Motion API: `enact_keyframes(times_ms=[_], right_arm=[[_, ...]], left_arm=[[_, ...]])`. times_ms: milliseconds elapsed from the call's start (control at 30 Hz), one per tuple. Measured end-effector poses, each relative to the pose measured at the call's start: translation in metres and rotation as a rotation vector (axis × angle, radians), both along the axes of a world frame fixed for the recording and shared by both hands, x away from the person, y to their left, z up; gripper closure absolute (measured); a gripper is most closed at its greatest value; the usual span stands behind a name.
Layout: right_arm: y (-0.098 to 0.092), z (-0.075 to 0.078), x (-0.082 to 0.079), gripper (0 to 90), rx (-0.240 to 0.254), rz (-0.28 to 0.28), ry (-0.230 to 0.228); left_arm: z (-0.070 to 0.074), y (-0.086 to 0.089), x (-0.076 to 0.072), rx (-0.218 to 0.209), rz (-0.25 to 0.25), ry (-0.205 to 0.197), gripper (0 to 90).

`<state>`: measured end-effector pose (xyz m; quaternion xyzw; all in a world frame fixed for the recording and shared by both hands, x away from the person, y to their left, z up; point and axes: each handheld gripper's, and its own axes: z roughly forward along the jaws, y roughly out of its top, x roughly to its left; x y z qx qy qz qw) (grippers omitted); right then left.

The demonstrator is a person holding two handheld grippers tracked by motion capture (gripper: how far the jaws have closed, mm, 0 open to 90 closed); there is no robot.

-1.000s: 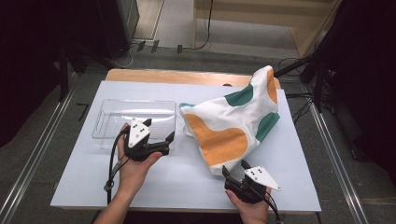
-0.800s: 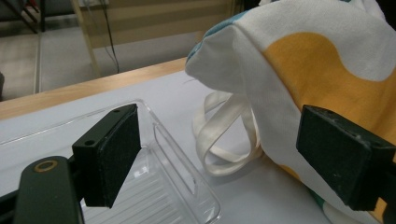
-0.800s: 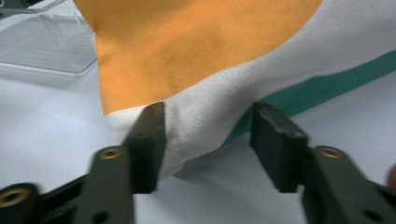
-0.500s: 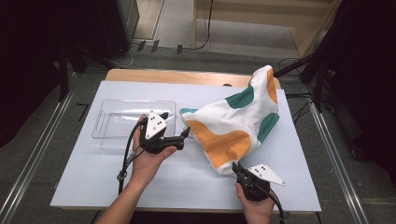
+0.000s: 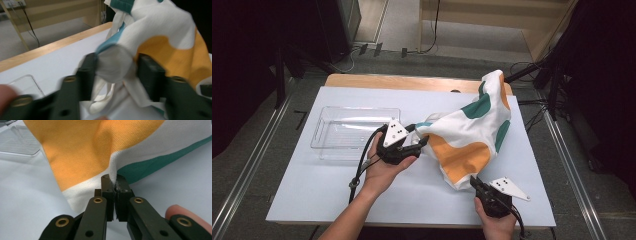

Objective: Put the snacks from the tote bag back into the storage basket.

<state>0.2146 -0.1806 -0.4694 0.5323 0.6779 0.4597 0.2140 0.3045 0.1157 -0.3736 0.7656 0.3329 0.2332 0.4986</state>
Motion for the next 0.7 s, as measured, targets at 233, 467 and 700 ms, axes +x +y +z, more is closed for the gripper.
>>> enact_keyframes(times_ms=[233,467,700], right_arm=[[-0.015,-0.001,0.005,88.8,0.007,-0.038,0.019],[-0.021,-0.002,0.005,88.8,0.002,-0.063,0.025],[-0.03,-0.005,0.008,88.8,0.005,-0.081,0.048]], left_arm=[[0.001,0.001,-0.002,-0.03,-0.065,0.036,90.0],[-0.002,0.007,0.006,-0.128,-0.006,0.042,35.3],[-0.006,-0.011,0.015,-0.137,-0.077,0.101,13.5]])
